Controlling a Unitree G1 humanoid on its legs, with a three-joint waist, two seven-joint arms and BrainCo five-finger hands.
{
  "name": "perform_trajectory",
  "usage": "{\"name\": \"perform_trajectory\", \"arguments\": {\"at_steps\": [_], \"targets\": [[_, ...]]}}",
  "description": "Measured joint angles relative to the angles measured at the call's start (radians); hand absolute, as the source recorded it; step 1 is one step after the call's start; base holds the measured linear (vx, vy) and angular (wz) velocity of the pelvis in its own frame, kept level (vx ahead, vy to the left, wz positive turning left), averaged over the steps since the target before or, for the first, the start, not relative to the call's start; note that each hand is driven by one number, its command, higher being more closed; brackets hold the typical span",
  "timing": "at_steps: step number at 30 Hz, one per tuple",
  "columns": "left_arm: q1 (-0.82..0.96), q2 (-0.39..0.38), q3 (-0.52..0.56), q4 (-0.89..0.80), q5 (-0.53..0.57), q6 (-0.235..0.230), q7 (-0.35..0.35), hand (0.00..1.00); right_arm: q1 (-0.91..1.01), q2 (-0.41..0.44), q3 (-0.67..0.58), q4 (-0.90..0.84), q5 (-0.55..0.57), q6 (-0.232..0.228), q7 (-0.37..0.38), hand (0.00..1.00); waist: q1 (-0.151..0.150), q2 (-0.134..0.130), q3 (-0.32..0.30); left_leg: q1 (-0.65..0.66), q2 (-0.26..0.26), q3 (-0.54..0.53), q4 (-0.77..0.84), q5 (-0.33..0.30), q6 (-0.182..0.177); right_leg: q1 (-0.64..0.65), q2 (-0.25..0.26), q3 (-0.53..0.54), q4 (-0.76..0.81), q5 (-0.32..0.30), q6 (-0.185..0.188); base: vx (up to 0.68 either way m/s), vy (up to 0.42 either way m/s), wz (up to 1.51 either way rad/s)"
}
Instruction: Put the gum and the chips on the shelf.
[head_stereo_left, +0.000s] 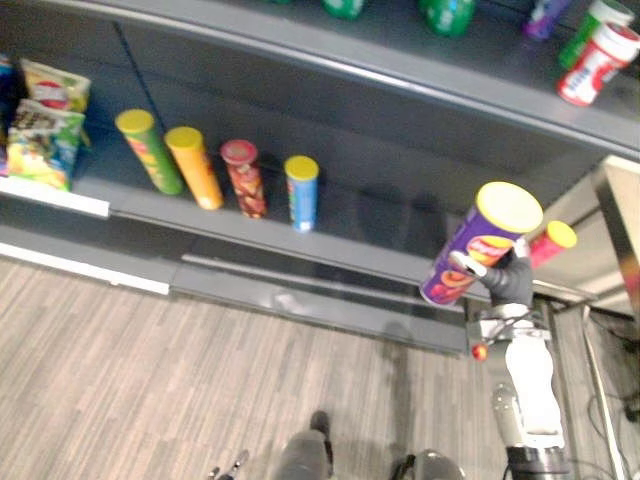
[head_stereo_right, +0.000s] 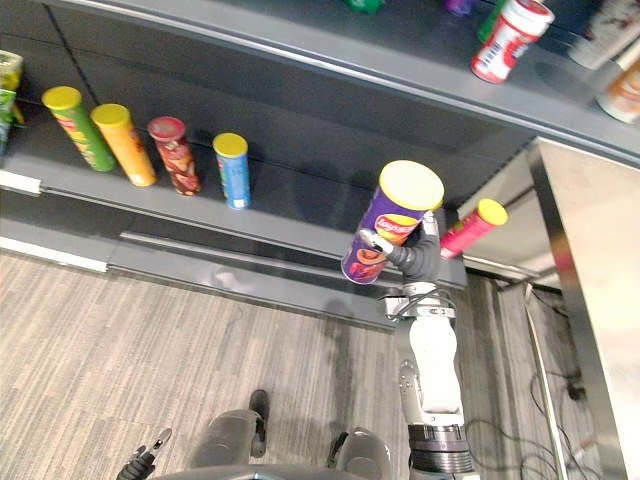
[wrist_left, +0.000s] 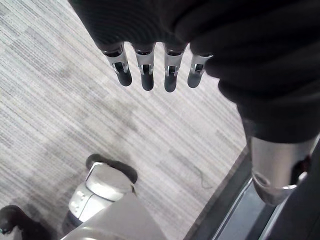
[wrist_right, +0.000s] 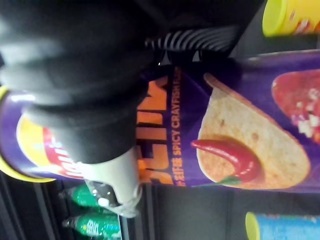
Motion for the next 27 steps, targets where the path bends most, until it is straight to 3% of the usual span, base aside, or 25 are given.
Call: {"name": "perform_trajectory", "arguments": {"at_steps": [3,7,12,15,18,27], "targets": [[-0.011,0.002,0.000,0.007,0.006,-0.005,0.008,0.00,0.016,0.000,-0.009,0.004,0.003,0.000,-0.006,1.00,-0.012,-0.004,-0.003,0.016,-0.044,-0.074,-0.008,0.000,0.000,-0.029,0.055,0.088,-0.156,-0.012,0.013,0.18,0.029,0.90],[-0.003,0.000,-0.002,0.022,0.006,0.000,0.007,0.00,0.042,0.001,-0.011,0.005,0.007,0.000,-0.006,1.00,-0.023,-0.024,-0.016,0.064,-0.107,-0.128,-0.007,-0.006,-0.010,-0.023,0.022,0.128,-0.189,0.007,0.042,0.19,-0.104,0.98],[0.008,-0.034,0.011,0.040,0.006,0.004,0.007,0.00,0.057,0.031,-0.006,0.004,0.040,0.000,0.006,1.00,-0.021,-0.024,-0.043,0.030,-0.060,-0.142,-0.019,-0.017,-0.043,0.051,0.087,0.090,-0.384,0.007,0.055,0.08,-0.192,0.15],[0.004,-0.043,0.016,0.040,0.037,0.007,0.008,0.00,0.105,0.030,-0.007,0.004,0.038,0.000,0.004,1.00,-0.044,-0.013,-0.064,0.033,-0.026,-0.152,-0.091,0.014,-0.090,0.061,0.119,0.061,-0.451,0.033,0.036,0.05,-0.184,0.09],[0.000,-0.042,0.006,0.043,0.080,0.006,0.012,0.00,0.148,0.030,-0.005,0.008,0.031,0.000,0.002,1.00,-0.054,-0.004,-0.070,0.068,-0.001,-0.126,-0.169,0.043,-0.114,0.068,0.133,0.057,-0.458,0.036,0.032,0.03,-0.149,-0.03],[-0.018,-0.027,-0.085,0.043,0.115,-0.001,0.041,0.00,0.142,0.026,0.086,0.169,-0.050,0.015,-0.008,1.00,-0.055,0.008,-0.078,0.127,-0.008,-0.074,-0.285,0.112,-0.111,0.073,0.126,0.077,-0.488,0.057,0.050,-0.02,0.003,-0.08]]}}
